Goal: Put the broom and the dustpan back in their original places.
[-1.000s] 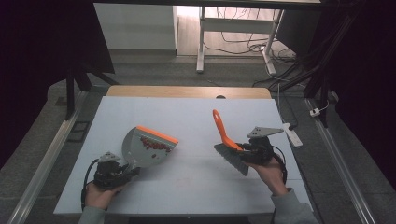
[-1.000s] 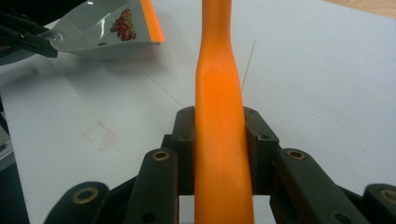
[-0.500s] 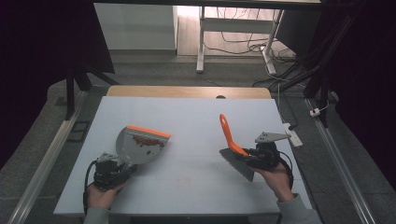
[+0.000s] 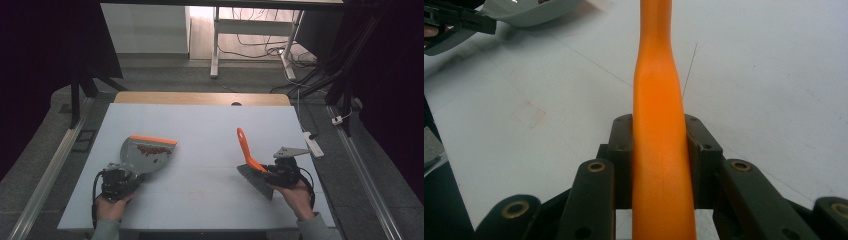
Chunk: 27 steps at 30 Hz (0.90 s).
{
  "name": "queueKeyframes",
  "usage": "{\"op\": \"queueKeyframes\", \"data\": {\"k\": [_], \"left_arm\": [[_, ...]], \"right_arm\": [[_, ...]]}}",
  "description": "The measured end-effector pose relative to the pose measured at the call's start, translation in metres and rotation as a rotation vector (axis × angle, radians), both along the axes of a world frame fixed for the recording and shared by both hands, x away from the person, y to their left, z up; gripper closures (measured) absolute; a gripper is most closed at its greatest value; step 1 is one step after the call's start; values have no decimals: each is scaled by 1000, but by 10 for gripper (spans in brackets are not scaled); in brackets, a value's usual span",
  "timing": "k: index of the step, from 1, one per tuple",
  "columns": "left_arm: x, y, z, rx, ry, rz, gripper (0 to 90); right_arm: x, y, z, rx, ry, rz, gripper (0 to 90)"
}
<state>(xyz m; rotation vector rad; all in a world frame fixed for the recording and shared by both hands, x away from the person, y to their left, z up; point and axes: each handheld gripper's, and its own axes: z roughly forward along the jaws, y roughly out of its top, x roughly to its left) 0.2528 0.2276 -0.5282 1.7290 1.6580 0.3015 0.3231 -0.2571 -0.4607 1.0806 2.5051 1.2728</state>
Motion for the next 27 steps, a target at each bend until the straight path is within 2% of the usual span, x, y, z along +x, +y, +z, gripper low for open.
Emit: {"op": "queueKeyframes", "data": {"k": [5, 11, 14, 18, 22, 27], "left_arm": [[1, -1, -1, 17, 12, 11, 611], [2, -3, -3, 22, 21, 16, 611], [2, -3, -4, 25, 25, 12, 610], [3, -3, -5, 24, 31, 11, 610], [2, -4, -5, 25, 33, 10, 609], [2, -4, -5, 27, 33, 8, 609]], "right_arm": [[-3, 0, -4, 4, 13, 3, 708], [1, -4, -15, 4, 59, -12, 708], [5, -8, -22, -6, 72, -33, 708], [12, -17, -26, 6, 88, -68, 704], [16, -21, -29, -38, 64, -102, 679], [18, -22, -31, -70, 49, -105, 653]]}}
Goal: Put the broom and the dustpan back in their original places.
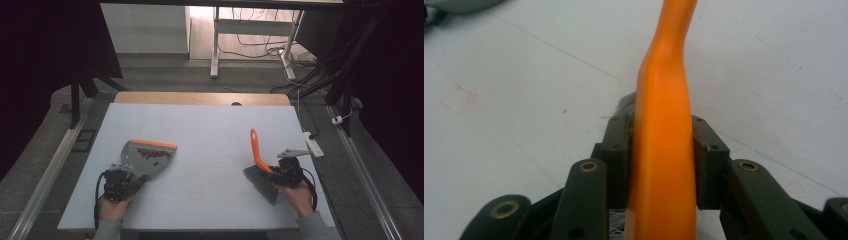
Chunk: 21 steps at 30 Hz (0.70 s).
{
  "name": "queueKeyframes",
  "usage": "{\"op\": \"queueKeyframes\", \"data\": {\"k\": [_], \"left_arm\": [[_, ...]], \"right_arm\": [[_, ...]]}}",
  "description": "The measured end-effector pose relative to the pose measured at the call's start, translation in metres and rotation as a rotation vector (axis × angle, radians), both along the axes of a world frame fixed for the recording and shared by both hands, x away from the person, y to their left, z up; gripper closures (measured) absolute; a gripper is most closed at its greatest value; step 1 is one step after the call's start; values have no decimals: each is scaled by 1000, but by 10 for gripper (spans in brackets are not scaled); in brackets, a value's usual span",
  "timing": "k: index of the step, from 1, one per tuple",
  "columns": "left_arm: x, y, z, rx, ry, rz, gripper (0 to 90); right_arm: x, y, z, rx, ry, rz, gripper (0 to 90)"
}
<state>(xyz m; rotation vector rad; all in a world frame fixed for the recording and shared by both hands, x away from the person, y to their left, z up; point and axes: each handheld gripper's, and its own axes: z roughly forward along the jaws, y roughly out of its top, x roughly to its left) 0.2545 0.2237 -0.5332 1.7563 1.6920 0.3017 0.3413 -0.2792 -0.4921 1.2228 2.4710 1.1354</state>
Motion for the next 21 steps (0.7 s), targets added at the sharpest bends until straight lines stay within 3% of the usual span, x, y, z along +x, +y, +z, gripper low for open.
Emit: {"op": "queueKeyframes", "data": {"k": [8, 11, 15, 17, 19, 21], "left_arm": [[0, 0, -1, 0, -2, -7, 605], [0, 1, 0, -4, -5, -10, 594], [-1, 1, 0, -7, -3, -14, 568], [-1, 1, 0, -4, -1, -17, 543], [-1, 1, 1, 1, -2, -6, 500], [-2, 2, 2, 13, 0, 3, 442]], "right_arm": [[6, -5, -4, -45, -7, -25, 575], [8, -5, -6, -95, -16, -46, 539], [11, -7, -9, -88, 2, -57, 526], [12, -6, -10, -104, 1, -63, 511], [12, -6, -12, -156, -15, -72, 516], [11, -6, -11, -149, -20, -70, 528]]}}
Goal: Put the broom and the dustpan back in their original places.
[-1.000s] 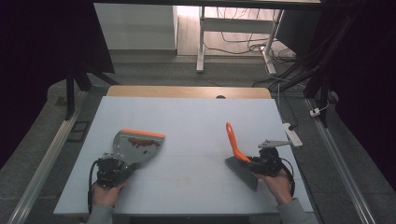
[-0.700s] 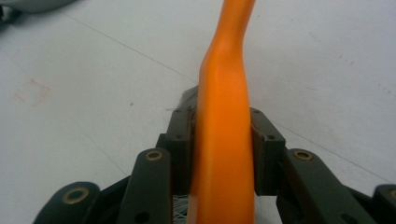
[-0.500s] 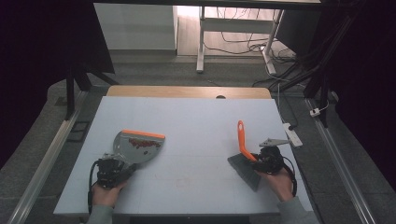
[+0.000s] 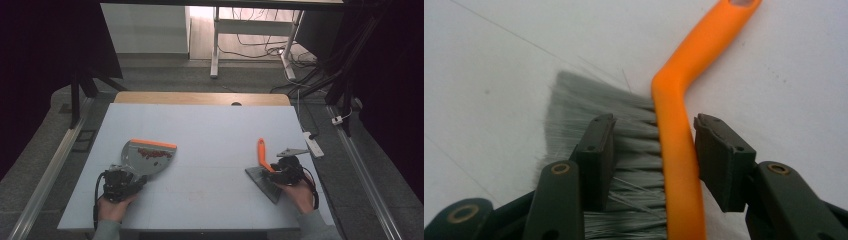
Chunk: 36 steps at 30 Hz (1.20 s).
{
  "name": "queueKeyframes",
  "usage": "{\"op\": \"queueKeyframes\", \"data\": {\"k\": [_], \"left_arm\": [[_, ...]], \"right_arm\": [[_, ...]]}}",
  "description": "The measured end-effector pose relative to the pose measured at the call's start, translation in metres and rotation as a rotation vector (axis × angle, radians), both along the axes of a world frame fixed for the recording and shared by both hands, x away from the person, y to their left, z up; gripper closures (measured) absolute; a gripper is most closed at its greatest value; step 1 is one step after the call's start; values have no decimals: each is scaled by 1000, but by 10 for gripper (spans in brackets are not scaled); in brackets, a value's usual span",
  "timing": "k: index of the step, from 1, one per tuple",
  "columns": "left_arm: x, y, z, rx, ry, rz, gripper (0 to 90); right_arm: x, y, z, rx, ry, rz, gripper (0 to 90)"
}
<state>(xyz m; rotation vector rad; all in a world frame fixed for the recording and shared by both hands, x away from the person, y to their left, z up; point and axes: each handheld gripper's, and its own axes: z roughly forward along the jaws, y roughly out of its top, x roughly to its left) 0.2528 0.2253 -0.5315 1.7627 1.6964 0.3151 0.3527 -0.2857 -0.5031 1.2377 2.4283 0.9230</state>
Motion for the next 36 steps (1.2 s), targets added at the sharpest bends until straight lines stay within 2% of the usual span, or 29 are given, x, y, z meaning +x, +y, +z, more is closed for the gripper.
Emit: {"op": "queueKeyframes", "data": {"k": [3, 6, 15, 18, 22, 28, 36], "left_arm": [[-3, 2, 3, 11, -16, 6, 371], [-8, 3, 9, 26, -45, -4, 337], [-17, 2, 25, 67, -134, -64, 326], [-19, -1, 30, 71, -165, -102, 329], [-21, -7, 36, 69, -208, -183, 347], [-20, -14, 38, 26, -217, -319, 346], [-13, -19, 36, 22, -196, -413, 347]], "right_arm": [[-1, 0, 1, 3, -2, -3, 526], [-2, 0, 2, 1, -19, 5, 521], [-8, 0, 12, 24, -82, 43, 512], [-10, 1, 15, 31, -92, 63, 512], [-12, 3, 17, 41, -101, 107, 512], [-16, 8, 17, 54, -116, 186, 509], [-30, 14, 14, 76, -160, 262, 502]]}}
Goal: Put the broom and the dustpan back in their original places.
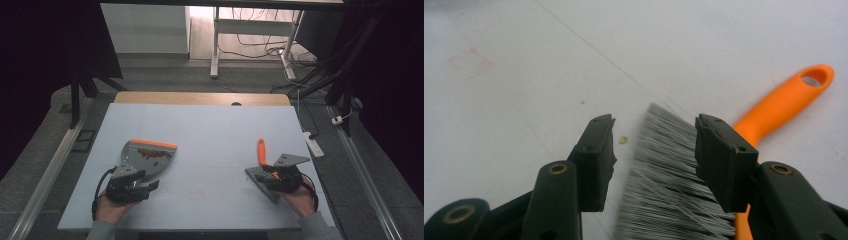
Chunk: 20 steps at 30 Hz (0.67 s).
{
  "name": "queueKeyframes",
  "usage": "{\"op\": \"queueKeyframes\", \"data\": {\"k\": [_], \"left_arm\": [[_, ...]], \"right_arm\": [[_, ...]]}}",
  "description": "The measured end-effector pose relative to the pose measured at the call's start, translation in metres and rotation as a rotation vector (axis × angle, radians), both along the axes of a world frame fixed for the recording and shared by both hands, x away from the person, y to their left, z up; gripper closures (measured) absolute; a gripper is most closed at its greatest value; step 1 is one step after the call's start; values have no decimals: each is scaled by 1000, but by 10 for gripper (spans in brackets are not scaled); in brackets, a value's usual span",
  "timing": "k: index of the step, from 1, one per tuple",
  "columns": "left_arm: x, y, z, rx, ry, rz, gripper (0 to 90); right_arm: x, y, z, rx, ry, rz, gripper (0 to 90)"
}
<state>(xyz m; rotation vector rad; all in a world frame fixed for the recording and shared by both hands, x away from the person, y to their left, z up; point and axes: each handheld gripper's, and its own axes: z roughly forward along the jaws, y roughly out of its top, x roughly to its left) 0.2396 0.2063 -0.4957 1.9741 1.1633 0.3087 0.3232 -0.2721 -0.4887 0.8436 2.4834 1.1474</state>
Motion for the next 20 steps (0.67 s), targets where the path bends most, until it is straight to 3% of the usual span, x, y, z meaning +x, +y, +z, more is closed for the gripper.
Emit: {"op": "queueKeyframes", "data": {"k": [7, 20], "left_arm": [[5, 1, -1, 1, 6, -29, 346], [4, 1, -1, -3, 15, -36, 339]], "right_arm": [[-11, -4, -7, -9, -33, 7, 494], [-15, -5, -5, -4, -76, 15, 474]]}}
